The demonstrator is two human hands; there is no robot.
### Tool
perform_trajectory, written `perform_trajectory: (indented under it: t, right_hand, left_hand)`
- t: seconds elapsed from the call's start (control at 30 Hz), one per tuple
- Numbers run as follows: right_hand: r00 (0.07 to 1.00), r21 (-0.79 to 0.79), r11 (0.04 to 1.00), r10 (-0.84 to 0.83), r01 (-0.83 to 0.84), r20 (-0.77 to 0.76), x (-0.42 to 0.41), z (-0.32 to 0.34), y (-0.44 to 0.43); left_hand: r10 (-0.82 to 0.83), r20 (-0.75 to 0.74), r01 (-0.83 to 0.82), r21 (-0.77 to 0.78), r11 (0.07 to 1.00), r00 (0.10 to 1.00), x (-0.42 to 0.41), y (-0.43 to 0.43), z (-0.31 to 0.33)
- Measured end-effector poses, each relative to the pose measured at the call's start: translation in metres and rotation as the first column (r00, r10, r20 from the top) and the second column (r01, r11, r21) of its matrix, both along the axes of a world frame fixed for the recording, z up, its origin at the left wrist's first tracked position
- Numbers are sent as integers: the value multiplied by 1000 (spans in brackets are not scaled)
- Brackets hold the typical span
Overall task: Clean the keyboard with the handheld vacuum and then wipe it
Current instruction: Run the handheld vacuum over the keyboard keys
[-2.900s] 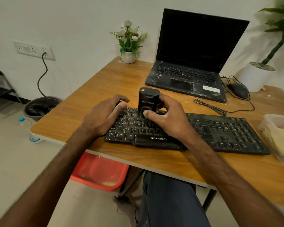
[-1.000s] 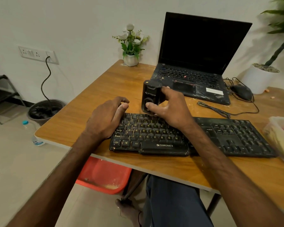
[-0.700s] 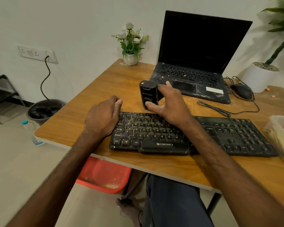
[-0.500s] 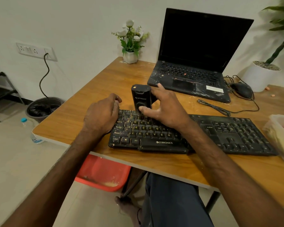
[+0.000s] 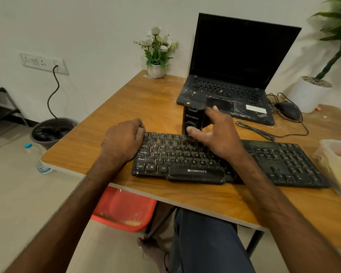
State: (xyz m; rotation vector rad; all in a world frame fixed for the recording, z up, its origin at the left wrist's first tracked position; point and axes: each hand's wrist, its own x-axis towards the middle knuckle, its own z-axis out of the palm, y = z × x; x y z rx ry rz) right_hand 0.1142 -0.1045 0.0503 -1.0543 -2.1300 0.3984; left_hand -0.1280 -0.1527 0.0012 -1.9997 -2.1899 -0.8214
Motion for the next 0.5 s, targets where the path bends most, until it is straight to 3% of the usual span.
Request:
perform_trajectory:
  t: [0.17,0.3,0.37,0.5]
  right_hand:
    - [986,-45,985,169,-169,11,-6,-10,-22]
    - [995,33,995,-96,95,24,5,-2,3]
    - [990,25,990,-142,142,0,10,2,4]
    - [1000,-95,995,28,-29,-12,7,-7,-23]
  left_hand:
    - [3,16,-3,-29,1000,1000,1,-2,1]
    - [5,13,-5,-32,999,1000,2,-2,3]
    - [-3,6,3,-32,999,1000,1,-2,4]
    - [3,5,-2,-42,999,1000,1,-1,3]
